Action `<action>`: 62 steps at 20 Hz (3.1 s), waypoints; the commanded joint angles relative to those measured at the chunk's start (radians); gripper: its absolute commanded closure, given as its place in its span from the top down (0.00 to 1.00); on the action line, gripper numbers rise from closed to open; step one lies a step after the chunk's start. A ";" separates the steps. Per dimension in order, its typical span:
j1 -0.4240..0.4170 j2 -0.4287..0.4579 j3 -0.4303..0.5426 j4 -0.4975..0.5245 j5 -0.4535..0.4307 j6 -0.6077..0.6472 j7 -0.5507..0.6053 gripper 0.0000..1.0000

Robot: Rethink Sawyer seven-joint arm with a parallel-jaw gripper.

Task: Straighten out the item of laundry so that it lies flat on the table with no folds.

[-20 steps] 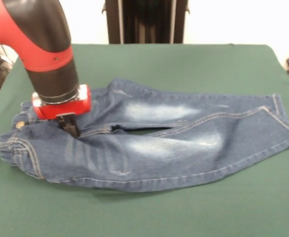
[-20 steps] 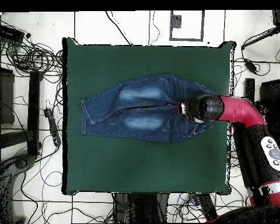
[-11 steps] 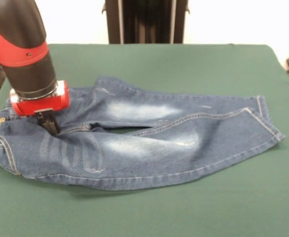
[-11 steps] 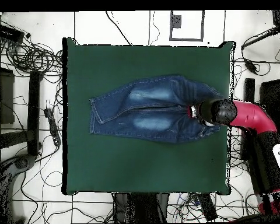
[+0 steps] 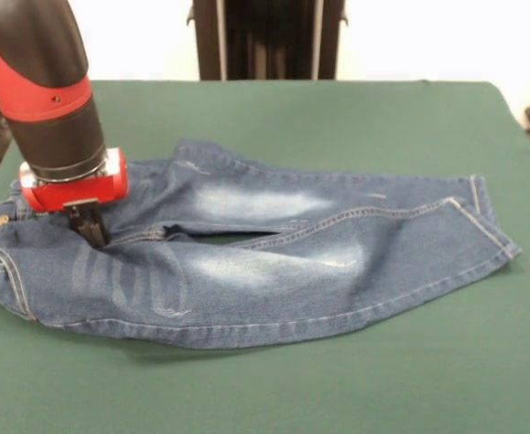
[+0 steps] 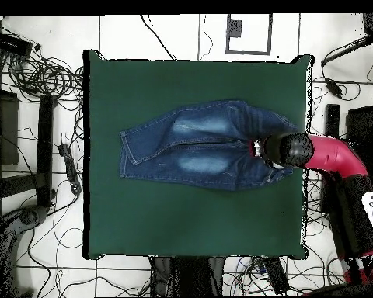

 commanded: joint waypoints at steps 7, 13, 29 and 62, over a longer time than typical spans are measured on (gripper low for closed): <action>0.175 0.069 -0.280 0.208 -0.038 -0.209 0.359 0.00; 0.242 0.020 -0.341 0.260 0.064 -0.258 0.427 0.00; 0.336 -0.111 -0.429 0.327 0.258 -0.238 0.375 0.00; 0.564 -0.183 -0.572 0.337 0.552 -0.155 0.463 0.00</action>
